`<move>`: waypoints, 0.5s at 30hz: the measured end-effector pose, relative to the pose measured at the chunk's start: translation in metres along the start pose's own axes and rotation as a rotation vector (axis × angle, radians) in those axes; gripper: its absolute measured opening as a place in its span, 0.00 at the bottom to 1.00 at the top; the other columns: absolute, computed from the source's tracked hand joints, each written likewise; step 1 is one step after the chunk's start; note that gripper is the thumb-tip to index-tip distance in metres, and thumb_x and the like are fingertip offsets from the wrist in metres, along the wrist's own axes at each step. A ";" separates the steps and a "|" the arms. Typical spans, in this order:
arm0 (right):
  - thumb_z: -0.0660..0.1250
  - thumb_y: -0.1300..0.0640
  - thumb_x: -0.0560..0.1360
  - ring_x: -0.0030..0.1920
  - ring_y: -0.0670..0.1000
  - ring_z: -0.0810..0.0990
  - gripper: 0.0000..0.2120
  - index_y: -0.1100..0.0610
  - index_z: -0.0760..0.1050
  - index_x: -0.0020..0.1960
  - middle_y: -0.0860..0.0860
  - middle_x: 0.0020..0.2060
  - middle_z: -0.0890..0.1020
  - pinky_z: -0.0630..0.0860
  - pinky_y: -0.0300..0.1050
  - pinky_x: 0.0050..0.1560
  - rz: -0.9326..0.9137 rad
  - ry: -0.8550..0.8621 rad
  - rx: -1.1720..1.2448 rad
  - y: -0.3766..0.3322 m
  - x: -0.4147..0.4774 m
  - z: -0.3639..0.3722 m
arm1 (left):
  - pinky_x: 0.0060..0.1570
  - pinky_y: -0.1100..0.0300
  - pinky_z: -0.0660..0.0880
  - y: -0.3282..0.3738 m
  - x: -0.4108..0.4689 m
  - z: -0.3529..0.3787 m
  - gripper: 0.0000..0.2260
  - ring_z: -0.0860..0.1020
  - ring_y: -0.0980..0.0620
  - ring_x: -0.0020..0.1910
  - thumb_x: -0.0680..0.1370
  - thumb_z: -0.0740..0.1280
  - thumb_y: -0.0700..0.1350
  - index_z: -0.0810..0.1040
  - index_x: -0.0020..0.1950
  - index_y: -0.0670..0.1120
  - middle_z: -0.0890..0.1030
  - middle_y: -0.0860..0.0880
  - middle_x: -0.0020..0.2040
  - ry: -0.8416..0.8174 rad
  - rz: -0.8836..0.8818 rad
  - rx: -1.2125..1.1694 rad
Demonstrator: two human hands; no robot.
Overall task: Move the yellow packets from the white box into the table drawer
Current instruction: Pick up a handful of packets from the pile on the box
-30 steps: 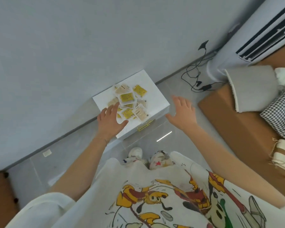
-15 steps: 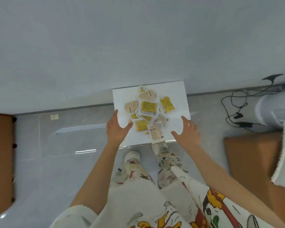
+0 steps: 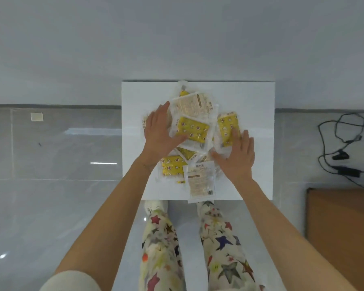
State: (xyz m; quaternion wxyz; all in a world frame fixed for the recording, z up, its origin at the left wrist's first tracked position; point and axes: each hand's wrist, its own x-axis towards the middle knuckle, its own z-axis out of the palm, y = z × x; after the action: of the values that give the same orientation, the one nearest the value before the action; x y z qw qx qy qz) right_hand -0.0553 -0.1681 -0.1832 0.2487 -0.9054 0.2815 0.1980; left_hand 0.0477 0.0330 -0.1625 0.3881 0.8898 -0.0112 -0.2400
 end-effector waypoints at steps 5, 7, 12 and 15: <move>0.59 0.33 0.69 0.76 0.61 0.55 0.42 0.56 0.61 0.76 0.59 0.76 0.59 0.57 0.63 0.73 -0.065 0.068 0.098 0.006 -0.027 0.018 | 0.74 0.41 0.48 0.009 0.020 0.012 0.49 0.52 0.44 0.77 0.63 0.69 0.61 0.50 0.79 0.52 0.58 0.48 0.77 -0.054 -0.015 0.099; 0.63 0.34 0.70 0.77 0.55 0.53 0.39 0.55 0.63 0.74 0.54 0.77 0.57 0.55 0.59 0.74 -0.038 0.045 0.202 0.003 -0.034 0.016 | 0.73 0.42 0.50 0.011 0.023 0.016 0.46 0.57 0.44 0.75 0.64 0.69 0.58 0.54 0.78 0.50 0.62 0.47 0.75 -0.010 -0.004 0.113; 0.73 0.34 0.63 0.76 0.55 0.49 0.51 0.53 0.55 0.77 0.51 0.78 0.49 0.53 0.57 0.72 -0.040 -0.030 0.113 -0.004 -0.046 0.024 | 0.67 0.55 0.58 0.005 0.018 0.021 0.34 0.66 0.44 0.68 0.68 0.70 0.48 0.66 0.73 0.43 0.72 0.45 0.68 0.171 0.089 0.060; 0.75 0.35 0.60 0.76 0.56 0.48 0.58 0.55 0.49 0.78 0.52 0.78 0.46 0.55 0.57 0.72 -0.061 -0.068 -0.004 -0.002 -0.048 0.029 | 0.66 0.59 0.59 0.005 0.012 0.019 0.30 0.66 0.48 0.66 0.70 0.72 0.42 0.67 0.71 0.44 0.71 0.46 0.67 0.211 0.081 0.006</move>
State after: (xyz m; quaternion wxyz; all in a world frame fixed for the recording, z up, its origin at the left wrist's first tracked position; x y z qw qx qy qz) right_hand -0.0974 -0.1309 -0.1818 0.2624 -0.9067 0.2449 0.2216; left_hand 0.0508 0.0137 -0.1752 0.3939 0.9100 -0.0071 -0.1291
